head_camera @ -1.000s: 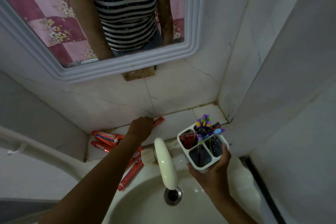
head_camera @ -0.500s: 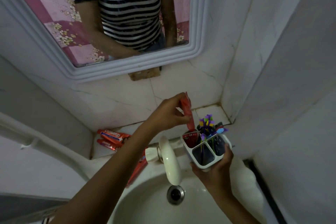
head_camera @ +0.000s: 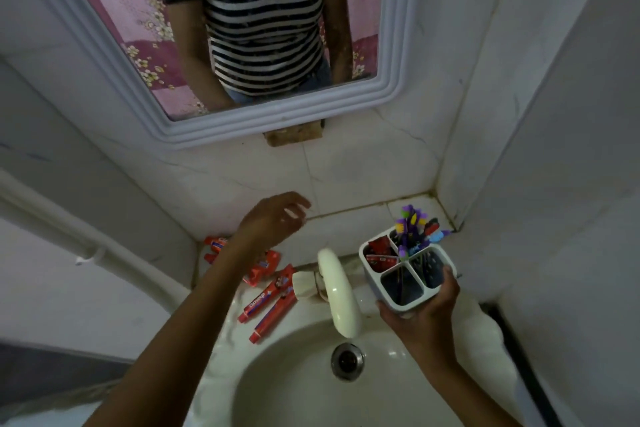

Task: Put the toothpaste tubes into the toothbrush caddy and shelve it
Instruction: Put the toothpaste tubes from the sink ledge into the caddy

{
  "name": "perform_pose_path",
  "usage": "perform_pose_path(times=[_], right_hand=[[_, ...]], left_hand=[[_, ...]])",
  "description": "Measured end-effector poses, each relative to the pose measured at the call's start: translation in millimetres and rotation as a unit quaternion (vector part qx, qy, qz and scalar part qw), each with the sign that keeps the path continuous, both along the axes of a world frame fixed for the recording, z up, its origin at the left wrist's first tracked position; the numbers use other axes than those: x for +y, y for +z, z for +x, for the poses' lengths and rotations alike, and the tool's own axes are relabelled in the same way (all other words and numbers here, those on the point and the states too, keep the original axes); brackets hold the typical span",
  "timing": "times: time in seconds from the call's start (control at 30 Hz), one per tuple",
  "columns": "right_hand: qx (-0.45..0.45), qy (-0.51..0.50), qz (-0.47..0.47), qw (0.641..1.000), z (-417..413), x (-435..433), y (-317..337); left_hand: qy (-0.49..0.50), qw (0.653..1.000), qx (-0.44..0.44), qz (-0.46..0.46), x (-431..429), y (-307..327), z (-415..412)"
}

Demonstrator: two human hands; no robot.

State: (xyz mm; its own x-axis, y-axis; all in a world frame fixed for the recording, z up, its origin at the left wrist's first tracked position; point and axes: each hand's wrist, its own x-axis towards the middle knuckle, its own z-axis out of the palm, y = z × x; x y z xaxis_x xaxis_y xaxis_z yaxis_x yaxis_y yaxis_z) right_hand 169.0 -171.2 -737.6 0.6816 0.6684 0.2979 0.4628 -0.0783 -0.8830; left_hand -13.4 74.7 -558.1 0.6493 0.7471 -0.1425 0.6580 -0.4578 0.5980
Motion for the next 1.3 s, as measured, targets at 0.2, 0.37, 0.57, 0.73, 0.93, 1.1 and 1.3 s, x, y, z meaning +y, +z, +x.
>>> perform_pose_path(times=[0.2, 0.37, 0.57, 0.73, 0.93, 1.1, 1.3], right_hand=[[-0.008, 0.005, -0.006, 1.0, 0.4, 0.0, -4.9], [0.004, 0.014, 0.007, 1.0, 0.5, -0.2, -0.4], [0.019, 0.006, 0.0, 1.0, 1.3, -0.7, -3.6], [-0.008, 0.012, -0.005, 1.0, 2.0, 0.6, -7.2], [-0.007, 0.01, 0.011, 1.0, 0.7, 1.1, -3.4], [-0.017, 0.009, 0.015, 1.0, 0.9, 1.9, -3.6], [-0.012, 0.014, 0.01, 1.0, 1.2, 1.5, -4.6]], left_hand=[[-0.002, 0.947, 0.308, 0.093, 3.9, -63.6, -65.1], [-0.045, 0.913, 0.365, 0.176, 12.1, -79.0, -60.4], [-0.064, 0.912, 0.365, 0.174, 24.6, -80.9, -49.5], [-0.067, 0.896, 0.396, 0.189, 27.8, -73.4, -46.8], [-0.077, 0.873, 0.425, 0.226, 38.8, -66.2, -48.4], [-0.049, 0.883, 0.409, 0.227, 39.5, -58.7, -49.3], [-0.056, 0.898, 0.379, 0.217, 46.1, -64.9, -54.2]])
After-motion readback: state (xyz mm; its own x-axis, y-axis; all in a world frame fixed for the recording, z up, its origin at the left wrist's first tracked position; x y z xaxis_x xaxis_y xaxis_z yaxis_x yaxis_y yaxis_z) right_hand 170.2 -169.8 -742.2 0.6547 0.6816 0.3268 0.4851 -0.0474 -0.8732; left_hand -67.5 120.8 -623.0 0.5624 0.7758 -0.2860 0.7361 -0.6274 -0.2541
